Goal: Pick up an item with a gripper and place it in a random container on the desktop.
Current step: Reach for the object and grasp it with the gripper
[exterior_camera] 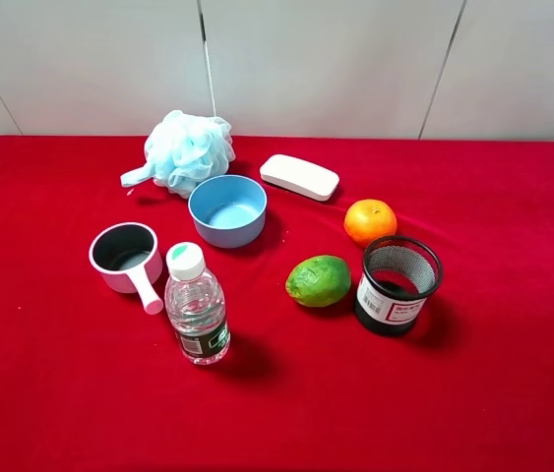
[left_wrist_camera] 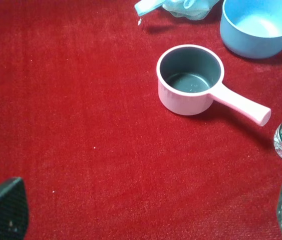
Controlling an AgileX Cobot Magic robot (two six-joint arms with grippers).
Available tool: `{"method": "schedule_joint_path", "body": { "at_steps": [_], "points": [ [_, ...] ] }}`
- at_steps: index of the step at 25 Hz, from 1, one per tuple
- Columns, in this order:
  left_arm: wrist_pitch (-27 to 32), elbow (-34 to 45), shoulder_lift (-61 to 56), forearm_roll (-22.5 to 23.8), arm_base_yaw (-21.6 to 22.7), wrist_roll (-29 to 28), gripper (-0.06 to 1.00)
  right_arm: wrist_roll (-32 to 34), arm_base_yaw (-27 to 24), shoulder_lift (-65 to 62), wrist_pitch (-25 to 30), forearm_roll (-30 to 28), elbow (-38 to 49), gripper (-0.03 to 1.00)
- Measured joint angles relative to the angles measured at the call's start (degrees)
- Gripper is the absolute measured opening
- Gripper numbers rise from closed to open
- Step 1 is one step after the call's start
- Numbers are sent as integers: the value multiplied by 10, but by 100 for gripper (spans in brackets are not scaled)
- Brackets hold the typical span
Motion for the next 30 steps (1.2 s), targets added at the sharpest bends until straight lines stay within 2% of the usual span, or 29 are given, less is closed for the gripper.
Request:
{"method": "schedule_joint_path", "body": {
  "at_steps": [5,12,24,30],
  "points": [
    [0,0,0,0,0,0,99,-16,9,110,43,15,-82,69],
    [0,0,0,0,0,0,99,4,97,227,68,-19,-167,69],
    [0,0,0,0,0,0,99,64,199,419,76,-36,-315,69],
    [0,0,0,0,0,0,99,100,228,509,74,-36,-336,69]
  ]
}}
